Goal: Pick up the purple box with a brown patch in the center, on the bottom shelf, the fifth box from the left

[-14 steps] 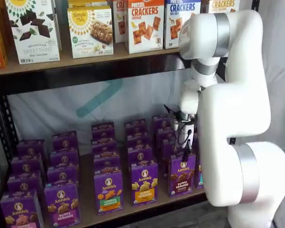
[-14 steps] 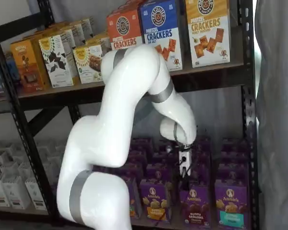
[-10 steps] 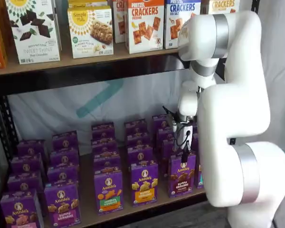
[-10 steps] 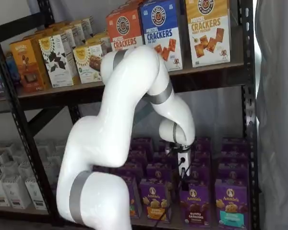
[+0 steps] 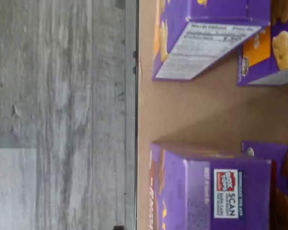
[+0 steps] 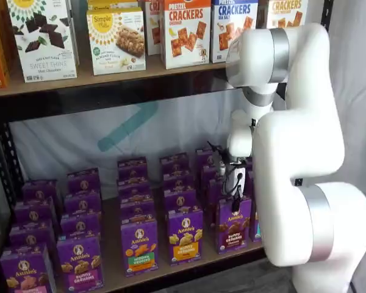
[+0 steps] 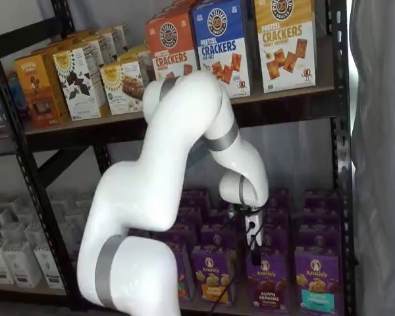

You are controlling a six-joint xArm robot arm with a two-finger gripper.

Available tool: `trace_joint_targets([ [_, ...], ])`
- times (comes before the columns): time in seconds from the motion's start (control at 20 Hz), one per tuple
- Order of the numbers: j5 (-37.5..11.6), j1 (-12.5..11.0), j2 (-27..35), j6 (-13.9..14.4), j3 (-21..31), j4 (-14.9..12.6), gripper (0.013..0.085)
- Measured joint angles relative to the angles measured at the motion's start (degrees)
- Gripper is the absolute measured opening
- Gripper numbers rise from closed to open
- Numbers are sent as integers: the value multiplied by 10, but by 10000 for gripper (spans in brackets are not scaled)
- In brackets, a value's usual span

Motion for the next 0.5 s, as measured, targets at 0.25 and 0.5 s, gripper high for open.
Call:
trace_joint_targets([
  [0.25,1,-7,31,64,-32,-77,850],
  [0.5,4,-10,56,110,-57,-131,850],
])
